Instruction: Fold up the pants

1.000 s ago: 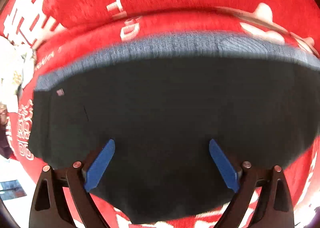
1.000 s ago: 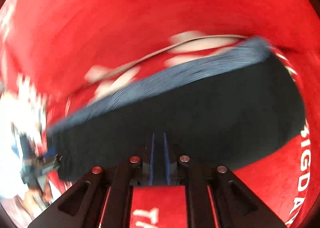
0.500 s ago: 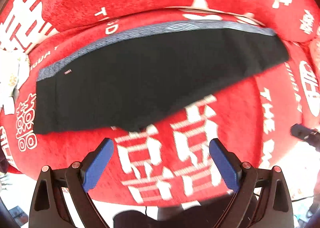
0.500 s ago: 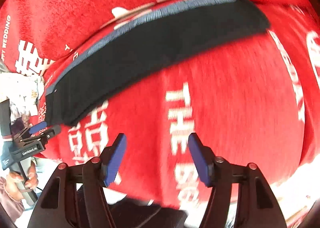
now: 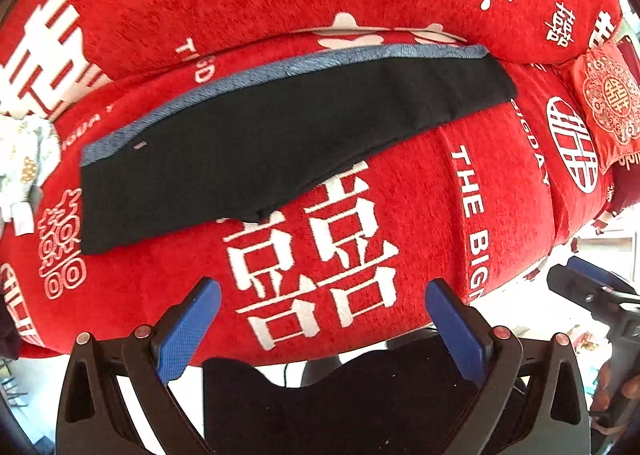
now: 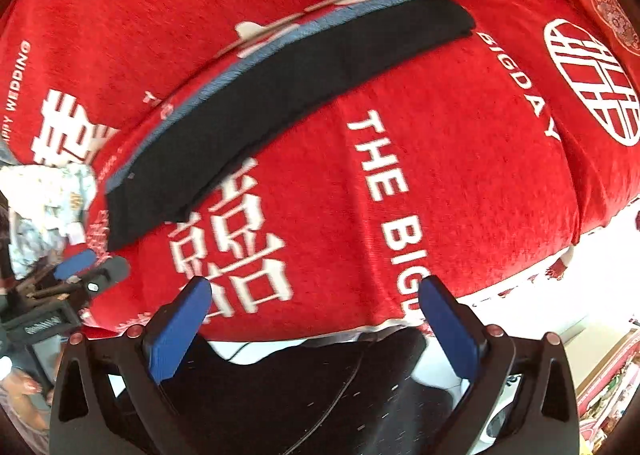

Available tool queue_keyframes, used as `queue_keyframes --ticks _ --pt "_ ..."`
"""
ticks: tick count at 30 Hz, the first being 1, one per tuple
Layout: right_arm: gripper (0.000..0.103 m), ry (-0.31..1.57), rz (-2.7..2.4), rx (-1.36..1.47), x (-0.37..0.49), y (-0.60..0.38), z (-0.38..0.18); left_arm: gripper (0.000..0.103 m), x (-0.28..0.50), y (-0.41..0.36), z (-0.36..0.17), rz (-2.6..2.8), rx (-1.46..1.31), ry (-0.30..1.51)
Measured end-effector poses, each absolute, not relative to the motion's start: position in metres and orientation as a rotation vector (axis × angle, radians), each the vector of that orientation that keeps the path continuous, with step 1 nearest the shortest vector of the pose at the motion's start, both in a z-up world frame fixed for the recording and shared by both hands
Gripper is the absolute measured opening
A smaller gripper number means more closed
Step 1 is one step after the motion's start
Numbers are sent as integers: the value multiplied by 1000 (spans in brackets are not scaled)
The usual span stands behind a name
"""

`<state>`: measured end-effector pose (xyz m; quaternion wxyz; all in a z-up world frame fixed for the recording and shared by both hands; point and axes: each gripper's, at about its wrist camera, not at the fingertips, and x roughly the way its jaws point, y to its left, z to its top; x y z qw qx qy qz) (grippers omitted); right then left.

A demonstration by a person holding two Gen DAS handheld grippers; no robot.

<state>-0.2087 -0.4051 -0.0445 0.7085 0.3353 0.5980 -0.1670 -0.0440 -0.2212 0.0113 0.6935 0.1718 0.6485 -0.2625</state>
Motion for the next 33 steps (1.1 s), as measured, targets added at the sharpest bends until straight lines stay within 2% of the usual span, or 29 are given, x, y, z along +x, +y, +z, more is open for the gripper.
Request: queue_keyframes --ticks 9,17,23,33 --pt "103 1314 -351 767 -199 -437 -20 102 -41 -252 29 -559 341 1448" --pt "103 1324 -351 860 -202 -510 -37 102 -38 -312 18 -505 364 1496" --pt "103 1314 -396 905 -214 -572 -52 102 -31 -367 -11 -469 409 1529" --pt "103 1332 -388 1092 -239 -605 -113 102 -32 -412 -51 -472 484 1568"
